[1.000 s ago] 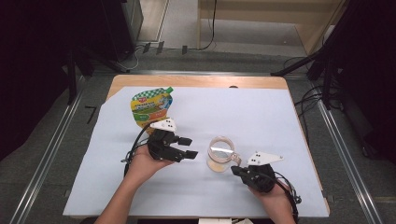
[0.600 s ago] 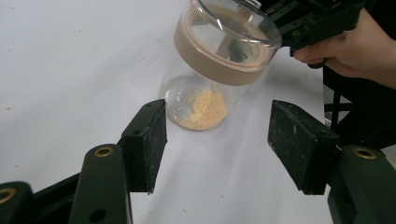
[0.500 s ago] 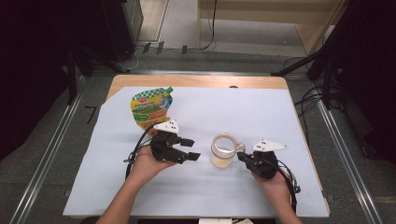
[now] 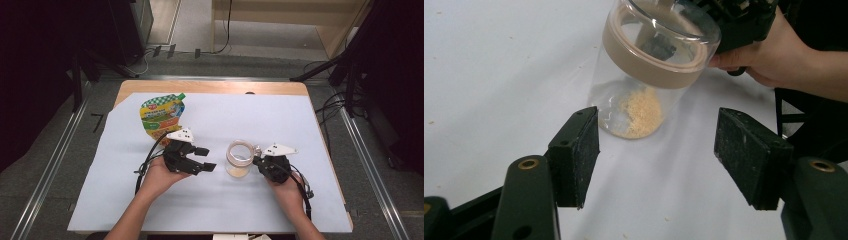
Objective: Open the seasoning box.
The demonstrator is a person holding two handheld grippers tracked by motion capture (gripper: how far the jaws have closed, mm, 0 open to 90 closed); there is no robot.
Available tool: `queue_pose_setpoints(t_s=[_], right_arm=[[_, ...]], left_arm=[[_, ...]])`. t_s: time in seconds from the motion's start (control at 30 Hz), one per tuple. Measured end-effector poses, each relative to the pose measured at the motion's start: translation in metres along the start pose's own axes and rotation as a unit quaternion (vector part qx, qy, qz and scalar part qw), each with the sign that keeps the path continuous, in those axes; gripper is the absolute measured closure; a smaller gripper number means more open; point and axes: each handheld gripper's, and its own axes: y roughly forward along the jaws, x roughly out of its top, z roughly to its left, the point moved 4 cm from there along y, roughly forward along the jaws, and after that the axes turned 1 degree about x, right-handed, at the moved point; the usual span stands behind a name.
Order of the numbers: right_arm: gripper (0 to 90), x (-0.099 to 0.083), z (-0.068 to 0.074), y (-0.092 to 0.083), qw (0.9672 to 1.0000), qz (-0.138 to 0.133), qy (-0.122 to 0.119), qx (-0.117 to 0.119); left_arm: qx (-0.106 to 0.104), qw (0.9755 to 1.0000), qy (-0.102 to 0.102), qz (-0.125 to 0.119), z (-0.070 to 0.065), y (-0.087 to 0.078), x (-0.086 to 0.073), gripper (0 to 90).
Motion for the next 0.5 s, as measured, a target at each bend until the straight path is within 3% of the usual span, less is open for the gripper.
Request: queue_pose_setpoints(t_s=[0.03,0.2,0.37,0.43,0.5], right_arm=[[90.0,0.000,0.000,0.001,0.9999,-0.001,0.011,0.008],[90.0,-0.003,0.004,0.004,0.9998,0.012,0.013,0.013],[90.0,-0.006,0.017,0.009,0.9990,0.022,-0.003,0.037],[90.0,-0.005,0.029,0.010,0.9977,0.020,-0.015,0.063],[90.0,-0.004,0.033,0.010,0.9974,0.020,-0.024,0.066]], left_arm=[[0.001,1.0000,0.001,0.001,0.000,0.000,0.000,33.8],[-0.007,0.9999,-0.001,-0.007,0.000,0.000,0.001,31.8],[-0.011,0.9998,0.001,-0.019,0.000,-0.001,0.003,29.7],[-0.013,0.9997,0.000,-0.022,0.000,-0.003,0.003,28.3],[-0.015,0.9996,-0.003,-0.023,0.001,-0.004,0.003,27.1]])
